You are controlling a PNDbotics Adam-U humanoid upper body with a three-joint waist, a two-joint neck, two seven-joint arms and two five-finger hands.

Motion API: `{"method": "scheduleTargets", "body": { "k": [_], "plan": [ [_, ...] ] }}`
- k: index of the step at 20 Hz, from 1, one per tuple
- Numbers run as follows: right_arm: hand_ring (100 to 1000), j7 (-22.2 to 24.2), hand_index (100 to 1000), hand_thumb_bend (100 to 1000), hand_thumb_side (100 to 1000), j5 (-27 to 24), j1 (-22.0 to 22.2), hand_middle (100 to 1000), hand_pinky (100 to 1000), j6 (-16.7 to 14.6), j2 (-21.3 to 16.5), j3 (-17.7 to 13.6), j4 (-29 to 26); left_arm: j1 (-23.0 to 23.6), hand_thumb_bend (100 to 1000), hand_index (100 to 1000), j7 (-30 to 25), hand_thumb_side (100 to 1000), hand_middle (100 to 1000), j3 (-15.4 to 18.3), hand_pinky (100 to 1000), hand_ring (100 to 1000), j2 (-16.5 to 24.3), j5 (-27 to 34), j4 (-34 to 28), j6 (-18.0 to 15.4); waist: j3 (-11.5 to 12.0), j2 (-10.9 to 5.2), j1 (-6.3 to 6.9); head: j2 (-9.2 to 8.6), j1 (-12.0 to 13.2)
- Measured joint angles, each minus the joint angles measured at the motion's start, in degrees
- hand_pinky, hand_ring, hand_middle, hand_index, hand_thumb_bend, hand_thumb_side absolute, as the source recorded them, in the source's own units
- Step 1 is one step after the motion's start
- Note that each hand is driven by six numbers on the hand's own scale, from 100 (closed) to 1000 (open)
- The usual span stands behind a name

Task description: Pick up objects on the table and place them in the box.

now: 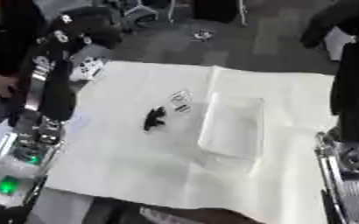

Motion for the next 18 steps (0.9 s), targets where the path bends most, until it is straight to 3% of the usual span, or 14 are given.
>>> {"method": "scheduleTargets", "body": {
  "k": [13,18],
  "plan": [
    [302,1.1,488,406,1000,0.0,0.0,358,319,0.3,0.0,0.2,0.0,0.0,321,848,-0.7,1000,796,0.0,595,709,0.0,0.1,0.0,0.2,-0.4,0.01,-0.12,0.00,0.0],
    [302,0.9,489,401,1000,0.0,0.0,359,320,0.4,0.0,0.0,0.0,-1.2,305,859,-2.7,1000,817,0.7,605,718,2.5,-2.6,0.0,4.6,-1.3,-0.33,0.22,0.12,-0.4]
  ]
}}
